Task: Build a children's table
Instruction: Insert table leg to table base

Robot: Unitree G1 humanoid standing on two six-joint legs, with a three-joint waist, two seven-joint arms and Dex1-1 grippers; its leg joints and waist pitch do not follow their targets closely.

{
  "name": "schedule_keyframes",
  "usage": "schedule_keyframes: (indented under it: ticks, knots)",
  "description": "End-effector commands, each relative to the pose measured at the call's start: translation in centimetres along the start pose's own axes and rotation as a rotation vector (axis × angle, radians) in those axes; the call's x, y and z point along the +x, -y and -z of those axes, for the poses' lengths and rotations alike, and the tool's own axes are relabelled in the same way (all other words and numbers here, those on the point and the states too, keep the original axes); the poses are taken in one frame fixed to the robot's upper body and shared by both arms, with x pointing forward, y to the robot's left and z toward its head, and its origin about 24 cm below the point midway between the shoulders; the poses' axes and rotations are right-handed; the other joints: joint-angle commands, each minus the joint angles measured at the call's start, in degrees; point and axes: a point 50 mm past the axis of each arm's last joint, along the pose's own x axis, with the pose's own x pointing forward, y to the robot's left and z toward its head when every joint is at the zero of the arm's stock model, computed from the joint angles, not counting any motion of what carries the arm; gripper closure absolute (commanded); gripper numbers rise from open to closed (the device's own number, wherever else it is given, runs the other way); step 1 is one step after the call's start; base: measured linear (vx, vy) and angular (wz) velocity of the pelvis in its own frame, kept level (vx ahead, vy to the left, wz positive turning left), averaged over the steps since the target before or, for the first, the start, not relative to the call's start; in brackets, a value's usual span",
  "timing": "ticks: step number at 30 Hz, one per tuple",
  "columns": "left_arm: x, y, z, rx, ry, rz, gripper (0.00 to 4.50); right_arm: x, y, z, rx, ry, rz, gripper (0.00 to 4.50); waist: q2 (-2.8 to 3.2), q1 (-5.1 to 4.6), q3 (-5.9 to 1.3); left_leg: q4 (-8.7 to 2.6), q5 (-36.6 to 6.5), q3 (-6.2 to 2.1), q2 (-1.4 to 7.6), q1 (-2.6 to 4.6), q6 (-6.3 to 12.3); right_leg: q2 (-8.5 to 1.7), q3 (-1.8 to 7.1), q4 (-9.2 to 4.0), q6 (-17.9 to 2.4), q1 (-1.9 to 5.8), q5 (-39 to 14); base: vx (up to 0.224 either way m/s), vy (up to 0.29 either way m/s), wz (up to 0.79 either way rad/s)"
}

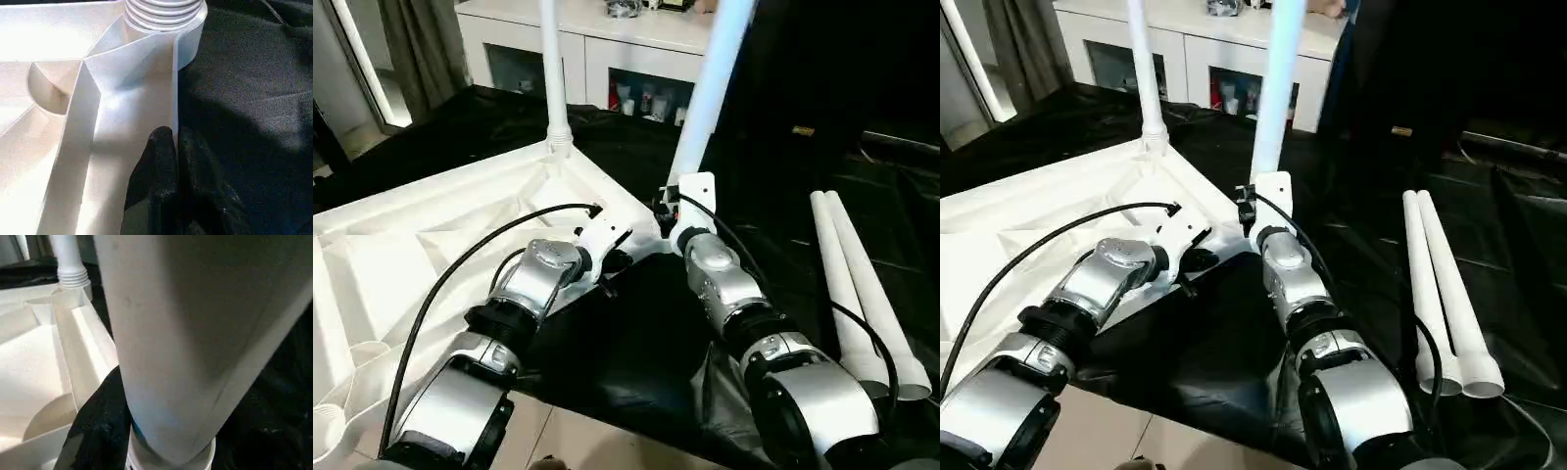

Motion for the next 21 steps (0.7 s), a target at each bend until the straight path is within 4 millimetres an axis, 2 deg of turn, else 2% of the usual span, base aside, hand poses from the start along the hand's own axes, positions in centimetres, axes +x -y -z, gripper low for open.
schedule_keyframes:
  ticks: [1,7,9,12,17,20,21]
  knots:
    - [-0.5,-1.2,-1.1,0.018,0.037,-0.075,4.5,-1.8,-0.5,6.6,0.091,-0.278,-0.022,2.62,0.65,-0.61,-1.84,-4.45,-22.7,-1.01,2.47,0.48,-1.18,-4.79,3.64,-6.94,-6.59,-0.2,-18.69,0.0,0.0,0.0]
    - [-0.9,-1.0,-0.7,0.055,0.033,-0.006,4.5,-1.9,0.6,7.0,0.097,-0.351,-0.028,2.62,0.6,-0.62,-1.84,-4.61,-21.18,-0.78,2.45,0.26,-0.66,-4.71,3.76,-7.0,-6.55,-0.12,-18.35,0.0,0.0,0.0]
    - [-1.0,-0.9,-0.6,0.059,0.028,0.015,4.5,-2.0,0.7,7.1,0.081,-0.375,-0.046,2.62,0.68,-0.59,-1.89,-4.61,-20.63,-0.66,2.55,0.48,-0.73,-4.75,3.85,-7.12,-6.56,-0.26,-17.72,0.0,0.0,0.0]
    - [-1.3,-0.7,-0.2,0.076,0.012,0.065,4.5,-2.1,1.2,7.4,0.033,-0.441,-0.098,2.62,0.62,-0.82,-2.08,-4.76,-18.26,-0.63,2.71,0.23,-0.63,-4.42,3.69,-6.6,-7.66,0.24,-12.59,0.0,0.0,0.0]
    - [-1.9,-0.5,0.0,0.125,0.007,0.131,4.5,-1.9,1.6,6.7,0.004,-0.458,-0.164,2.62,0.68,-1.6,-2.32,-4.65,-16.8,-0.51,2.74,0.3,-0.86,-4.23,3.6,-6.14,-9.19,0.37,-7.24,0.0,0.0,0.0]
    - [-2.7,-0.4,0.1,0.185,0.019,0.201,4.5,-1.9,1.7,6.0,-0.039,-0.449,-0.299,2.62,0.65,-1.95,-2.61,-4.34,-14.62,-0.41,2.76,0.18,-0.01,-4.14,3.46,-5.71,-10.6,0.77,-2.11,0.0,0.0,0.0]
    - [-2.7,-0.4,0.1,0.185,0.019,0.201,4.5,-1.9,1.7,6.0,-0.039,-0.449,-0.299,2.62,0.65,-1.95,-2.61,-4.34,-14.62,-0.41,2.76,0.18,-0.01,-4.14,3.46,-5.71,-10.6,0.77,-2.11,0.0,0.0,0.0]
